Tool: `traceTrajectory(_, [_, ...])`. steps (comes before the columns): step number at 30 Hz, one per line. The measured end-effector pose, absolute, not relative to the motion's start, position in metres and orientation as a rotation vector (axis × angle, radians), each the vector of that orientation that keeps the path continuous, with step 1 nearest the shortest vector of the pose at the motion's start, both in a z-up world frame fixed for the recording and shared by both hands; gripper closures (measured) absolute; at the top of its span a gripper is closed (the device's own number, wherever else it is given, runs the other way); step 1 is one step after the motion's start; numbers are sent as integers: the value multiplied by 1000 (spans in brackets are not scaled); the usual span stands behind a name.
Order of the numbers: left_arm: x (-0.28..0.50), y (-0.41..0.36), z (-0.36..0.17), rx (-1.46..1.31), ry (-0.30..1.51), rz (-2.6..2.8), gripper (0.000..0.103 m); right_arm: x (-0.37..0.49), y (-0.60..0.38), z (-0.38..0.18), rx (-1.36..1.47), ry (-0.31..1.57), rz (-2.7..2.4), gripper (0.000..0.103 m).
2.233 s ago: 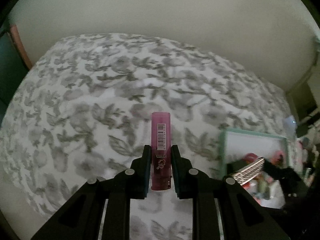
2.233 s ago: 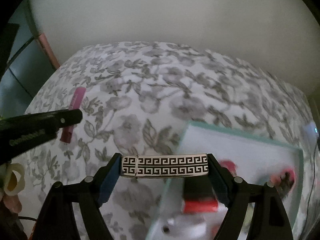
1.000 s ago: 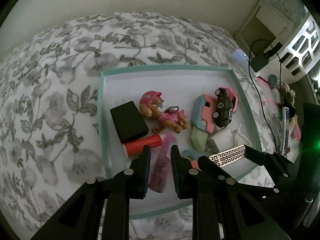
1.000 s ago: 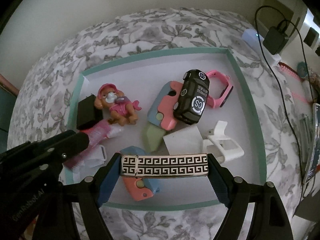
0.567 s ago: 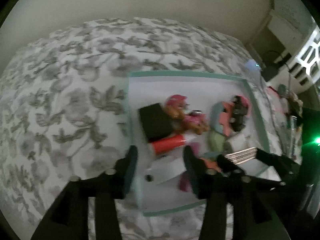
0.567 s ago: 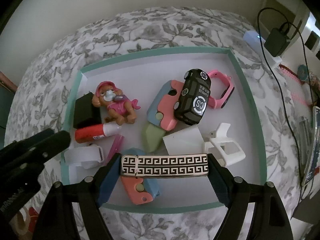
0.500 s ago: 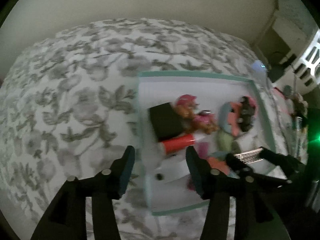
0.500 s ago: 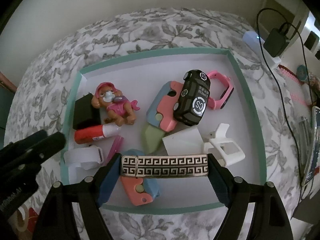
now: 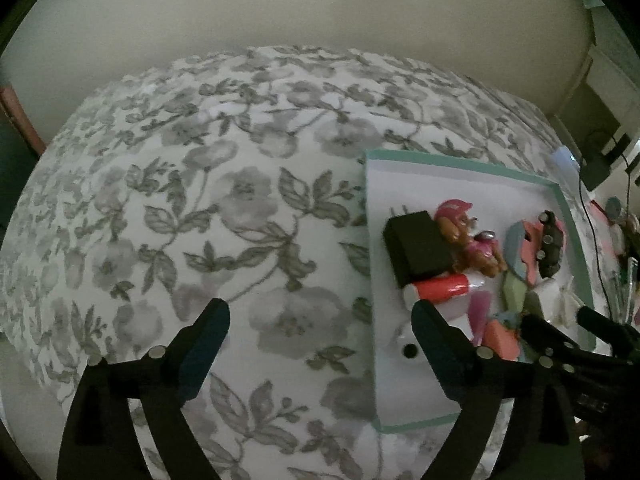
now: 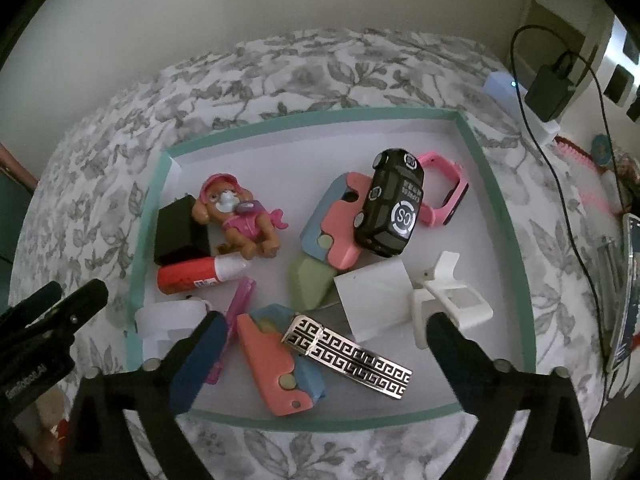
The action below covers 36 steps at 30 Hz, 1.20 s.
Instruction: Organize rigid objects
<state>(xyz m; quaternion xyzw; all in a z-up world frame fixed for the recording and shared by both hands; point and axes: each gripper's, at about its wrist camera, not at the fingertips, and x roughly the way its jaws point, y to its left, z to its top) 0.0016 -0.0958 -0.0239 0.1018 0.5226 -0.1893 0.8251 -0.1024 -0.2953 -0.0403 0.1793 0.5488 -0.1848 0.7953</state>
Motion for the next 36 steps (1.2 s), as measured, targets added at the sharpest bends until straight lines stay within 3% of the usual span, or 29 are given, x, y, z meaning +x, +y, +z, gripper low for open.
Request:
traceTrajectory(2, [2,-90,-24,201,1108,-397,3,-104,-294,-38,382,1169,-397,0])
traceTrajectory(36, [-19,-71,-7,246,1074,-297,3,-130,-280,-7,374,1071,-405,0])
